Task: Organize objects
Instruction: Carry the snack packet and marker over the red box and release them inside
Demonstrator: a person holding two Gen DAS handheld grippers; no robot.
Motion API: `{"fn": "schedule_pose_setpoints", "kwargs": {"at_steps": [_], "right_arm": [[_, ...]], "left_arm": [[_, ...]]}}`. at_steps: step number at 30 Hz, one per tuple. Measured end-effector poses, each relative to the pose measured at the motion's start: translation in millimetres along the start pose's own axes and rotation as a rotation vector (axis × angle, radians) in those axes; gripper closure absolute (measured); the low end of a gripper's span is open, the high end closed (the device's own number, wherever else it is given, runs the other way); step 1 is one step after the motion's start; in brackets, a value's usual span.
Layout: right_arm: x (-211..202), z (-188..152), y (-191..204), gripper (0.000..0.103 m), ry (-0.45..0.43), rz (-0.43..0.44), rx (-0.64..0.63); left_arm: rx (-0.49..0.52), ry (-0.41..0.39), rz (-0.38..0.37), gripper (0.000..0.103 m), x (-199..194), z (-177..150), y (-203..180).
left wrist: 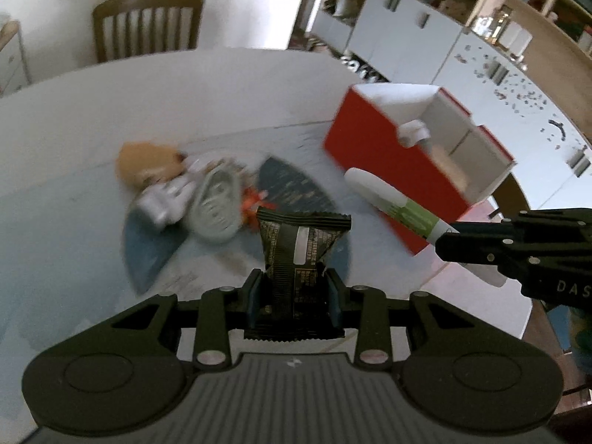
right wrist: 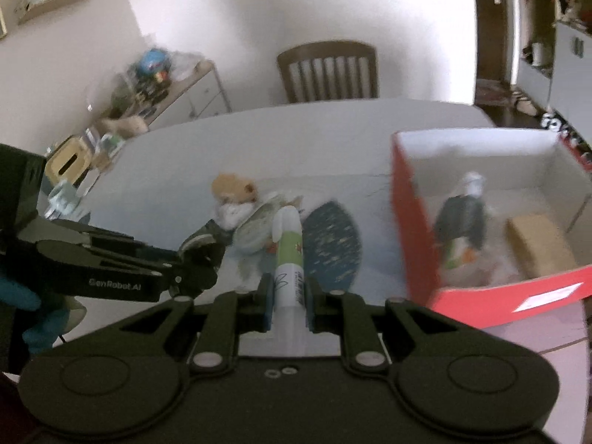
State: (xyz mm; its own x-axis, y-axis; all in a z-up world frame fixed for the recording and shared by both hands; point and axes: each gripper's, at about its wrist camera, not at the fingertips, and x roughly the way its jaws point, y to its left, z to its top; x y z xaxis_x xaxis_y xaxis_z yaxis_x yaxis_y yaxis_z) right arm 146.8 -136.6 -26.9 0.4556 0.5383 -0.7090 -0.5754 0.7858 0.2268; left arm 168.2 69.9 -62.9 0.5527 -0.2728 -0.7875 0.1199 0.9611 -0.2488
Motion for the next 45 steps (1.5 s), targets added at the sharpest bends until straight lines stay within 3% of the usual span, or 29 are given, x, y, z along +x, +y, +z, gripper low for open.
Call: {"fn": "schedule_pose_setpoints", "kwargs": {"at_steps": [13,25,40,45], "right_arm": [[-44,15,-90,0.087,-0.101,-0.102,0.066],[-54,22,-169,0.087,-0.122,-0.158,0.1],[-32,30,-224,0.087,-0.084,-0.213,0.099],[-12,31,-239,0.087,-0.034,-0.208,0.114]], "left_arm": [[0.137,-0.05,-0.051,0.069,25,51,-99],[0.254,-0.039,-0.049,0.069,75,87,-188],[0.309,0.029,0.021,0.069,143,117,-238],[0.324,0.072,0.045,0.069,164,123,-245]]}}
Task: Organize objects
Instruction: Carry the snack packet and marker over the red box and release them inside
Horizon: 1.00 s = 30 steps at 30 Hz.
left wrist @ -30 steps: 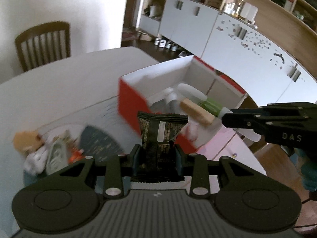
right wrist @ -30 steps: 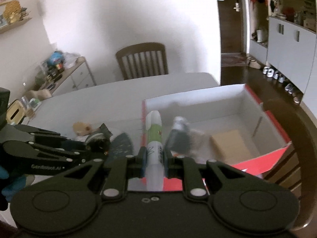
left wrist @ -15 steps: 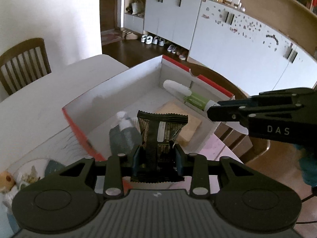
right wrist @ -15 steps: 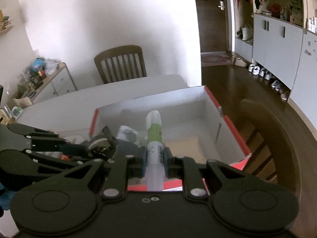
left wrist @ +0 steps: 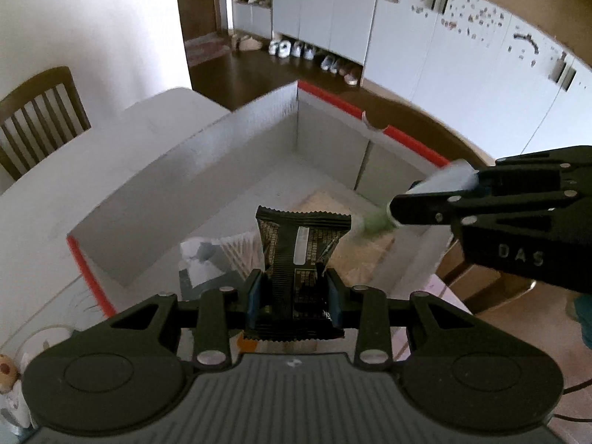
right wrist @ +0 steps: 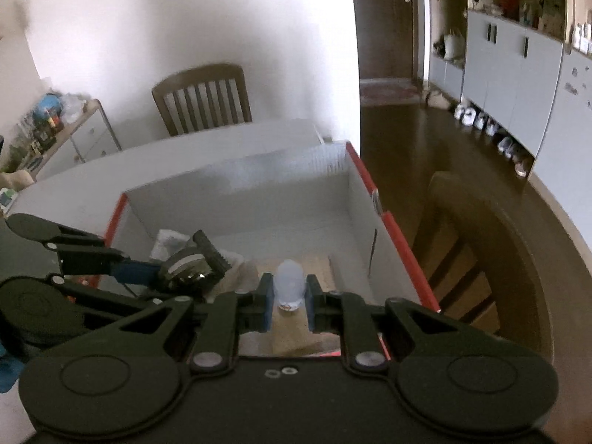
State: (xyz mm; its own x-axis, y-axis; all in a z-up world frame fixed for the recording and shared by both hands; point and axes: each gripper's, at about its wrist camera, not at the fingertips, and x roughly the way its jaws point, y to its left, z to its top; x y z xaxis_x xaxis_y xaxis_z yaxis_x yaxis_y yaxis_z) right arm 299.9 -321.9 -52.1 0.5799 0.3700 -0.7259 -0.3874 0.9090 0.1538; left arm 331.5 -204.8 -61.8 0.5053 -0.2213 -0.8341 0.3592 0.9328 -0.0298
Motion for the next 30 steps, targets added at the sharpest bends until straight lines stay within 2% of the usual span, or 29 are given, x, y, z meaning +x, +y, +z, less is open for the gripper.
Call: {"fn": "schedule_pose_setpoints", "kwargs": {"at_steps": [9,16,22,29,30], "right_arm": [[6,12,-5,0.087,-0.003,0.026,-0.041],[14,24,-9,0.087,0.002,0.022,-0.017],[37,39,-19,0.086,0.081,-0.003,0.051],[58,33,-22,0.081,0.139,-0.033,0.067],[60,32,-21,0.08,0.146,-0.027,0.064]], "left_arm": [[0.016,0.095,0.025,0.069,35,5,-3],[0.025,0.143,0.036,0.069,49,4,-3],[0.016,0.161,0.036,0.068,53,2,-1],[-0.003,0.156,0.02,0.068,54,2,-1],[-0.007,0.152,0.013,0.064,54,3,-1]]}}
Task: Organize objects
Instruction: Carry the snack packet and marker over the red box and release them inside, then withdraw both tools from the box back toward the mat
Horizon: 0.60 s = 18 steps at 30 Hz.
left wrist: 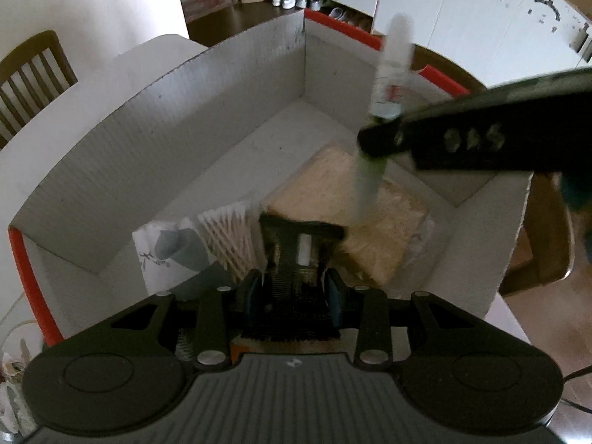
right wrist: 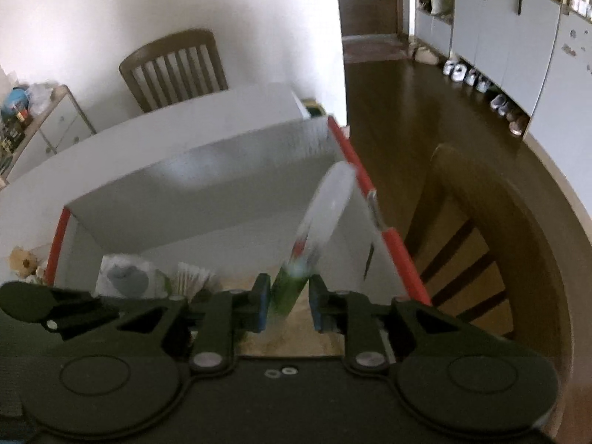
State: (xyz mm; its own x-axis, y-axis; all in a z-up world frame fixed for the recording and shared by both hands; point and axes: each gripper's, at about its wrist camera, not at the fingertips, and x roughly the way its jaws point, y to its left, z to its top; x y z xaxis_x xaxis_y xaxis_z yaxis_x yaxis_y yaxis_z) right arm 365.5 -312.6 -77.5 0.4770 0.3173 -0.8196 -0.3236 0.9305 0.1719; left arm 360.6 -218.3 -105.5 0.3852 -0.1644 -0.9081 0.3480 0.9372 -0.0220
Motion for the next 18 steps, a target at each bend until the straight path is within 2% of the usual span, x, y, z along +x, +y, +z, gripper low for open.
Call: {"fn": "schedule_pose_setpoints", "kwargs": {"at_steps": [4,6,18], "right_arm": [[1,-6,3,0.074,0.005,-0.001,-0.017],[-2,-7,1,0.07,0.0,0.004,-0.014],[-35,-15,9,0.069,-0.049,0.04,-0.066]], "left_arm": [[-0.024,-0.031,-0.018,0.045,0,5,2],[-0.033,-0.042,-0.022,0.044,-3,4,3],[-0.071,-0.127,-0.025,0.044,-36,-3,10]]}}
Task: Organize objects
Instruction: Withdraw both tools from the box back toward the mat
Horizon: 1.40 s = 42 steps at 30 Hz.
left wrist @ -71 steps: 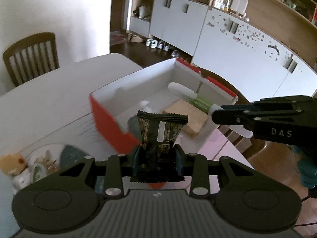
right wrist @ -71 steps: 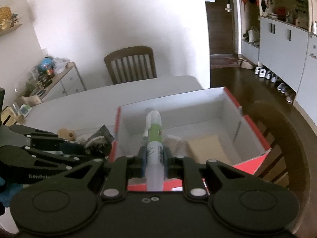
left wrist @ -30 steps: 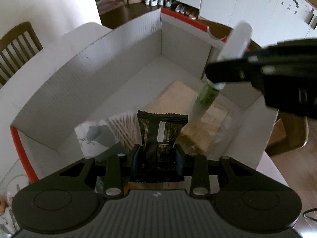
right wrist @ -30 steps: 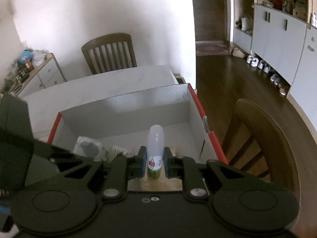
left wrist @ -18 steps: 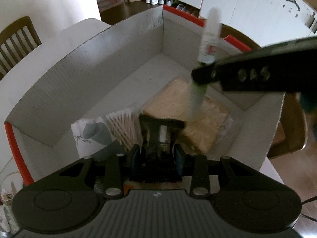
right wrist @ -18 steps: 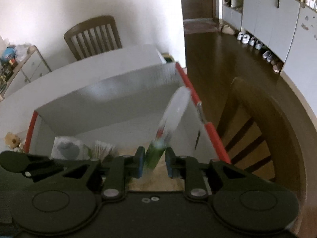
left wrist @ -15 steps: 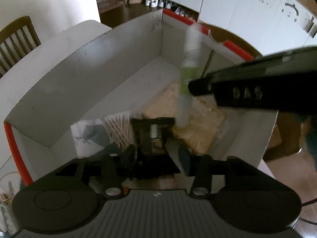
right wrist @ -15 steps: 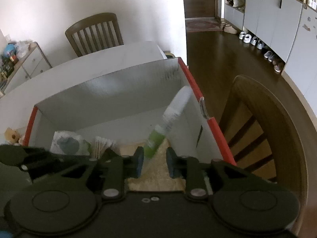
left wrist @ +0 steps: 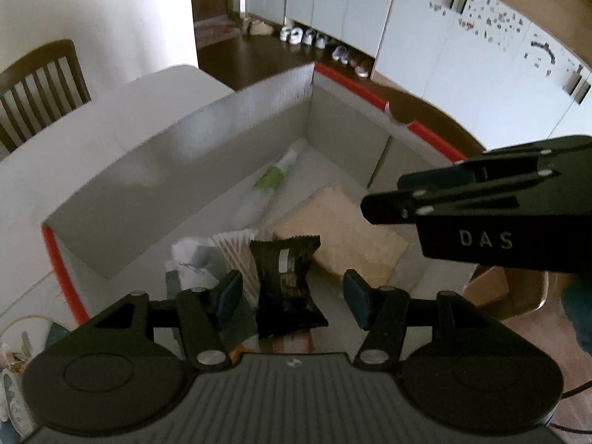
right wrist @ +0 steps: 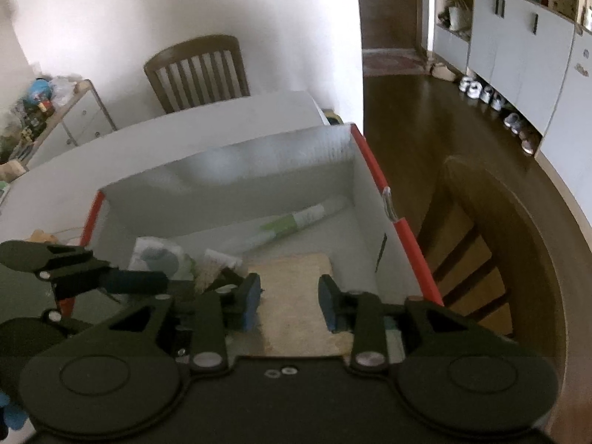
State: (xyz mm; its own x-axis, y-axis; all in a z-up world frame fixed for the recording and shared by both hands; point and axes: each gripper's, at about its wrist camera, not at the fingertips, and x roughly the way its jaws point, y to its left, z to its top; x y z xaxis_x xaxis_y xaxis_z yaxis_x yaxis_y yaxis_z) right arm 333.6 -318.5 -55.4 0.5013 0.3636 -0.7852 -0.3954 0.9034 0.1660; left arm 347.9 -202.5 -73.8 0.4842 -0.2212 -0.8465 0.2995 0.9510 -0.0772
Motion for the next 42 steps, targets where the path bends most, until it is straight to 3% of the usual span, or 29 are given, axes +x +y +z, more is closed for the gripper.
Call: {"fn": "schedule_pose_setpoints", "kwargs": {"at_steps": [9,18,23,32,35,38,42], "right_arm": [[-36,0,17,0.068,-0.073,0.037,-0.041],[-75,-4,36,0.05,-0.151,0.088,-0.04],[-88,-7,51,0.044,-0.183,0.093,-0.052],[-93,-15,98,0.038,-0.198,0.093,-0.096],[-91,-18,118,0.027,-0.198,0.099,-0.108],[-86,-20,140,0.025,-0.194,0.105,-0.116],[-81,-23,168,0.019,-0.192,0.118,-0.124]], "left_arm": [[-0.031,-0.106,-0.031,0.044,-46,-6,3],[-0.048,-0.198,-0.036,0.044,-97,-23,10],[-0.058,-0.237,-0.029,0.035,-126,-36,20],[-0.117,-0.263,0.008,0.031,-161,-66,62],[-0.141,-0.265,0.013,0.031,-171,-77,80],[-0.153,-0.277,0.03,0.023,-180,-88,97],[-0.166,-0.29,0.045,0.022,-191,-102,122]]}}
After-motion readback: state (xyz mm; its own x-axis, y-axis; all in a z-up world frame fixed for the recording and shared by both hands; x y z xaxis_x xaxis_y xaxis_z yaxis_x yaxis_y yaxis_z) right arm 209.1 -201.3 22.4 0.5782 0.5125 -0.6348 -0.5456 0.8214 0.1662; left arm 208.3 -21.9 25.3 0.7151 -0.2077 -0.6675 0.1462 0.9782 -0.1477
